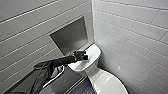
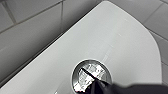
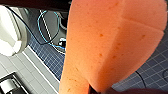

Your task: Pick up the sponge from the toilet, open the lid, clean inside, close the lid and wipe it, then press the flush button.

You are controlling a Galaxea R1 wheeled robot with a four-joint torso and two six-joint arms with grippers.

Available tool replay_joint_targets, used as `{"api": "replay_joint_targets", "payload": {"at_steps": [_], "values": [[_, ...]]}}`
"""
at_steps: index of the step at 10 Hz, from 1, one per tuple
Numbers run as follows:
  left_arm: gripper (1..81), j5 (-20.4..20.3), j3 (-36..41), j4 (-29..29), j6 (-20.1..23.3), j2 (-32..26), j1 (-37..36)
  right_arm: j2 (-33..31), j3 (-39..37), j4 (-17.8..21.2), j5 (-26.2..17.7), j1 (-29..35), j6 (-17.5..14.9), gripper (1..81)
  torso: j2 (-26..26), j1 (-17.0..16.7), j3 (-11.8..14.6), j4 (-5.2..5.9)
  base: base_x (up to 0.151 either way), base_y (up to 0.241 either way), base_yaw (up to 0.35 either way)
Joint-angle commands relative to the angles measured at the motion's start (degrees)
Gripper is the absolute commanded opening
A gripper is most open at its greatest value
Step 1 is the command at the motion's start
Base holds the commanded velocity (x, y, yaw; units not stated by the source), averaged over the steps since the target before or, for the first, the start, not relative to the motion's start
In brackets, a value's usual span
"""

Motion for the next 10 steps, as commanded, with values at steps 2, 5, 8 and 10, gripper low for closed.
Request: {"api": "replay_joint_targets", "payload": {"at_steps": [2, 5, 8, 10], "values": [[1.0, 2.6, 16.4, -4.6, -0.8, -11.6, -11.2, 1.4, 0.7, -0.3, -4.3, -1.8, -0.3, 1.0, 0.0, 0.0, 0.0, 0.0, 0.0, 0.0, 0.0], [1.0, 2.7, 26.2, -5.0, -1.0, -19.8, -11.2, 1.6, 0.6, -0.1, -4.3, -1.6, -0.3, 1.0, 0.0, 0.0, 0.0, 0.0, 0.0, 0.0, 0.0], [1.0, 2.7, 42.0, -6.0, -1.0, -32.8, -9.0, 1.4, 0.3, 0.0, -4.3, -1.0, -0.3, 1.0, 0.0, 0.0, 0.0, 0.0, 0.0, 0.0, 0.0], [1.0, 2.7, 51.5, -5.3, -0.9, -40.0, -4.0, 1.3, 0.3, 0.0, -4.3, -0.1, -0.2, 1.0, 0.0, 0.0, 0.0, 0.0, 0.0, 0.0, 0.0]]}}
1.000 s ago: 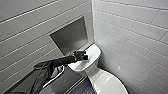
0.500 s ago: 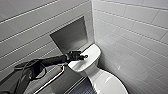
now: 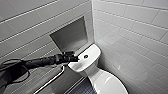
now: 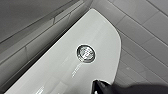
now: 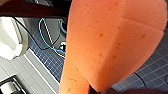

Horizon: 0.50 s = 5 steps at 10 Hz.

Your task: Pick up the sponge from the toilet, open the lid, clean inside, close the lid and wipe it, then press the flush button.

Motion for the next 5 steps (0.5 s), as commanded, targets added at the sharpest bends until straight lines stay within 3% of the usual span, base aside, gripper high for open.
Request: {"api": "replay_joint_targets", "payload": {"at_steps": [1, 5], "values": [[1.0, 1.3, 16.9, 0.6, 0.3, -15.1, 1.7, 1.0, 0.3, -0.2, -4.3, -0.7, -0.3, 1.0, 0.0, 0.0, 0.0, 0.0, 0.0, 0.0, 0.0], [1.0, 0.6, 22.5, 7.0, 0.9, -22.1, 19.9, 0.9, 0.3, -0.3, -4.4, 1.0, -0.3, 1.0, 0.0, 0.0, 0.0, 0.0, 0.0, 0.0, 0.0]]}}
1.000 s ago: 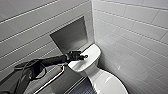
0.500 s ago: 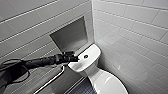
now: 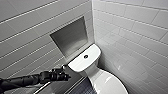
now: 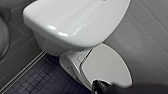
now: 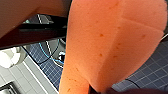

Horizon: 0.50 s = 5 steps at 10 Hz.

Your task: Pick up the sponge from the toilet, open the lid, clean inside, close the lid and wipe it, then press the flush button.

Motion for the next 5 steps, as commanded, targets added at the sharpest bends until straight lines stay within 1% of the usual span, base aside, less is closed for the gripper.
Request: {"api": "replay_joint_targets", "payload": {"at_steps": [1, 2, 3, 5], "values": [[1.0, -0.8, 6.8, 8.4, 1.0, -7.0, 12.6, 1.2, 0.6, -0.2, -4.1, -1.6, -0.3, 1.0, 0.0, 0.0, 0.0, 0.0, 0.0, 0.0, 0.0], [1.0, -1.0, 5.8, 12.4, 0.9, -6.3, 18.0, 1.2, 0.7, -0.3, -4.1, -1.5, -0.4, 1.0, 0.0, 0.0, 0.0, 0.0, 0.0, 0.0, 0.0], [1.0, -2.3, 4.1, 14.8, 0.9, -5.2, 23.3, 1.2, 0.6, -0.3, -4.1, -1.4, -0.4, 1.0, 0.0, 0.0, 0.0, 0.0, 0.0, 0.0, 0.0], [1.0, -6.8, -3.3, 19.1, 0.9, -1.2, 32.7, 1.1, 0.6, -0.2, -4.1, -1.3, -0.3, 1.0, 0.0, 0.0, 0.0, 0.0, 0.0, 0.0, 0.0]]}}
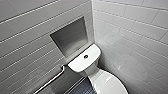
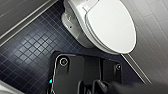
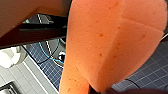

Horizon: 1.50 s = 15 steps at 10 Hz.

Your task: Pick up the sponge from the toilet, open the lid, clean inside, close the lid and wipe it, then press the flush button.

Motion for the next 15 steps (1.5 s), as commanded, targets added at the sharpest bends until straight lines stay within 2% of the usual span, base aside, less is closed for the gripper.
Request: {"api": "replay_joint_targets", "payload": {"at_steps": [1, 3, 6, 8, 9, 10, 12, 15], "values": [[1.0, -8.9, -11.5, 12.0, 0.4, 4.8, 14.6, 1.0, 0.7, -0.2, -4.2, -1.3, -0.3, 1.0, 0.0, 0.0, 0.0, 0.0, 0.0, 0.0, 0.0], [1.0, -16.5, -23.6, 13.7, 0.5, 11.3, 21.9, 1.4, 0.8, -0.3, -4.2, -1.2, -0.3, 1.0, 0.0, 0.0, 0.0, 0.0, 0.0, 0.0, 0.0], [1.0, -24.5, -37.4, 14.4, 0.5, 18.9, 29.2, 1.4, 0.6, 0.1, -4.1, -1.1, -0.2, 1.0, 0.0, 0.0, 0.0, 0.0, 0.0, 0.0, 0.0], [1.0, -28.9, -50.3, 14.5, 0.5, 25.8, 32.5, 2.0, 0.8, -0.3, -3.7, -1.1, -0.2, 1.0, 0.0, 0.0, 0.0, 0.0, 0.0, 0.0, 0.0], [1.0, -33.8, -58.6, 14.5, 0.5, 29.7, 34.2, 2.2, 0.8, -0.3, -3.7, -1.0, -0.3, 1.0, 0.0, 0.0, 0.0, 0.0, 0.0, 0.0, 0.0], [1.0, -36.8, -64.7, 14.6, 0.5, 32.6, 35.6, 2.2, 0.7, -0.1, -3.8, -0.9, -0.3, 1.0, 0.0, 0.0, 0.0, 0.0, 0.0, 0.0, 0.0], [1.0, -37.6, -76.4, 14.5, 0.5, 39.3, 37.4, 2.1, 0.9, 0.1, -4.1, -1.0, -0.2, 1.0, 0.0, 0.0, 0.1, 0.0, 0.0, 0.0, 0.0], [1.0, -36.5, -85.0, 14.4, 0.5, 46.0, 38.8, 2.3, 1.0, -0.2, -4.5, -1.0, -0.3, 1.0, 0.0, -0.1, 0.1, 0.0, 0.0, 0.0, 0.0]]}}
